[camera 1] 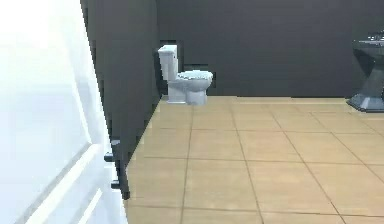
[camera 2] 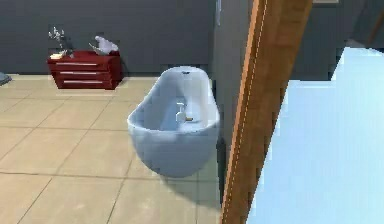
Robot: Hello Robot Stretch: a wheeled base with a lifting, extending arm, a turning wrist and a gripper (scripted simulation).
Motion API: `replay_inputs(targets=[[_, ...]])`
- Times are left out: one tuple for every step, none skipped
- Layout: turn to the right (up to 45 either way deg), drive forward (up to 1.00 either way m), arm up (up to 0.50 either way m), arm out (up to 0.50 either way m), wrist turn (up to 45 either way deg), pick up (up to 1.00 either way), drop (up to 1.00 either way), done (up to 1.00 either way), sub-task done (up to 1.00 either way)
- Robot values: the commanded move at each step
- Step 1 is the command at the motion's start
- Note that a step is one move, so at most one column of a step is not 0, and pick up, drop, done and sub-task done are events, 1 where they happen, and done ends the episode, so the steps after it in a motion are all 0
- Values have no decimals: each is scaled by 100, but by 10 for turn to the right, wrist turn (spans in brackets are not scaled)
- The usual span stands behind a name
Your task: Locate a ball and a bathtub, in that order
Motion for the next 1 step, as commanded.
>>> replay_inputs(targets=[[450, 0, 0, 0, 0, 0, 0, 0, 0]])
